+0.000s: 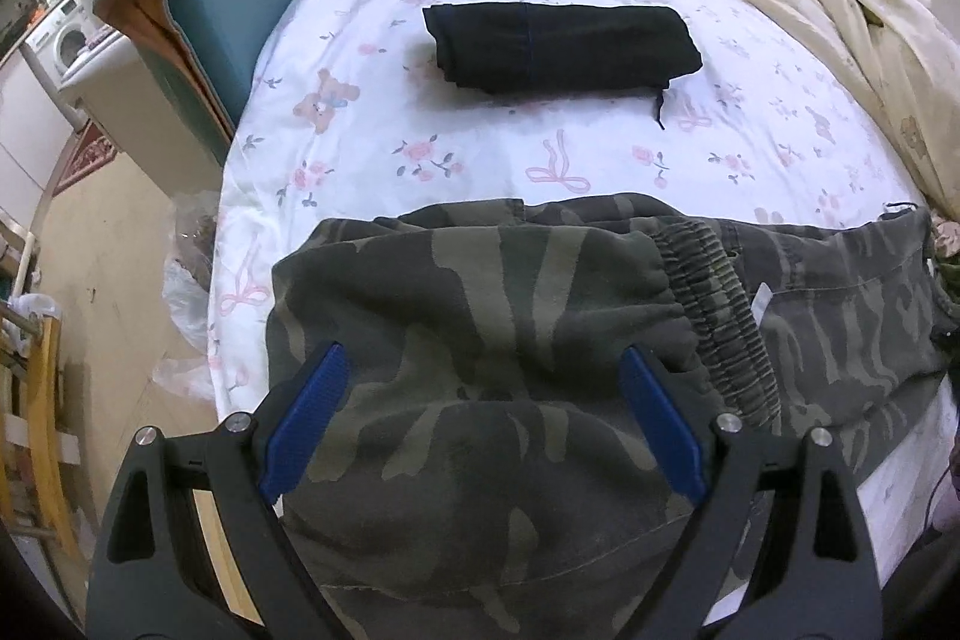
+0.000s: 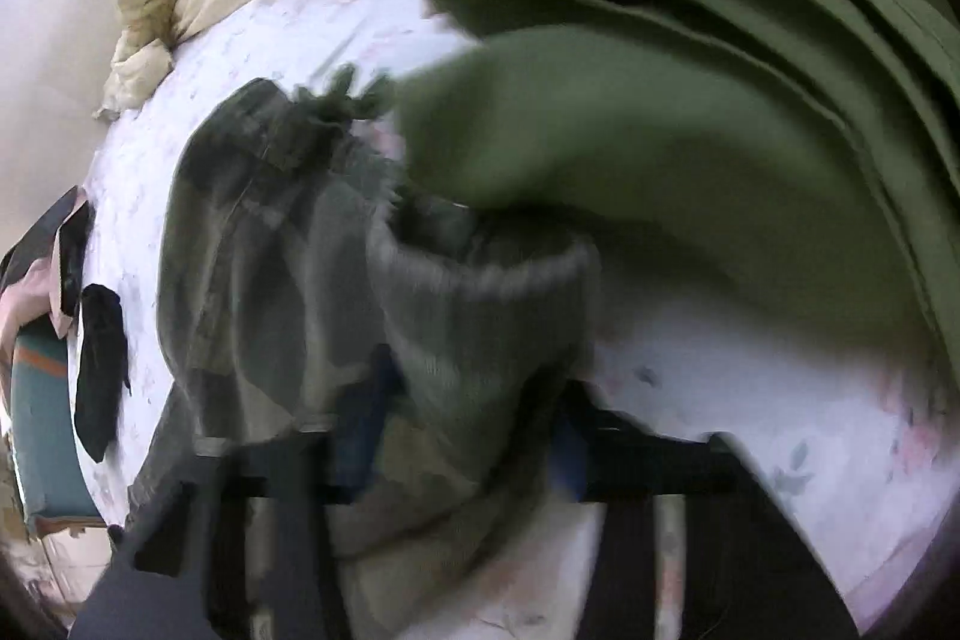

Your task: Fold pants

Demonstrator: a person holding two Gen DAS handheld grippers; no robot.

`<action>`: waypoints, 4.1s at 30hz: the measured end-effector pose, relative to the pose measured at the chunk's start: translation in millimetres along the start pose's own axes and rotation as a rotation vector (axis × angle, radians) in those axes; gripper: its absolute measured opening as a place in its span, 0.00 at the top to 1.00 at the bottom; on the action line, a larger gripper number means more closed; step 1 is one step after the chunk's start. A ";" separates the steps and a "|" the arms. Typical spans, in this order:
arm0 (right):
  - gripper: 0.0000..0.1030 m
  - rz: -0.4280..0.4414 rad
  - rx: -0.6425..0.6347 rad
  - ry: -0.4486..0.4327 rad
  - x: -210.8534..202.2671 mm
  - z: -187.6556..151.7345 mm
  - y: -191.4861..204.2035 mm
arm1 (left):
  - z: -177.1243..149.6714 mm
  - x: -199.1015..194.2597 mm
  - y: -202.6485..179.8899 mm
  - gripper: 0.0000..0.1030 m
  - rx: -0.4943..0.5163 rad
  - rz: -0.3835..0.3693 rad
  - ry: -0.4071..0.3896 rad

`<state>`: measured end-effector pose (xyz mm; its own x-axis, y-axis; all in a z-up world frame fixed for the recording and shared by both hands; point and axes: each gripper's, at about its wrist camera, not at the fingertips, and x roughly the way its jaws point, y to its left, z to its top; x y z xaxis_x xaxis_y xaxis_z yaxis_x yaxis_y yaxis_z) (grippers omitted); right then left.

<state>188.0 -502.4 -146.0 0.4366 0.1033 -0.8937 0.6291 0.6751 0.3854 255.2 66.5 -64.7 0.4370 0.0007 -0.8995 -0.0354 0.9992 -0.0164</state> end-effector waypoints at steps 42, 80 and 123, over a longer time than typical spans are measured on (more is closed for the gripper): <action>0.56 0.197 -0.815 0.319 7.0 -177.2 176.6 | -12.8 -21.7 18.3 0.13 -0.029 -0.007 0.007; 0.86 0.303 -0.411 0.136 -36.7 -154.7 114.0 | -28.2 -29.5 21.3 0.13 0.011 0.044 -0.055; 0.92 0.774 -0.918 0.180 -109.1 -236.2 197.2 | 89.7 -47.7 -190.2 0.93 0.324 -0.160 0.138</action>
<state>112.5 -208.0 -26.8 0.3542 0.7589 -0.5465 -0.4798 0.6490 0.5904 321.7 -120.0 20.5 0.2883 -0.1397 -0.9473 0.3193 0.9467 -0.0424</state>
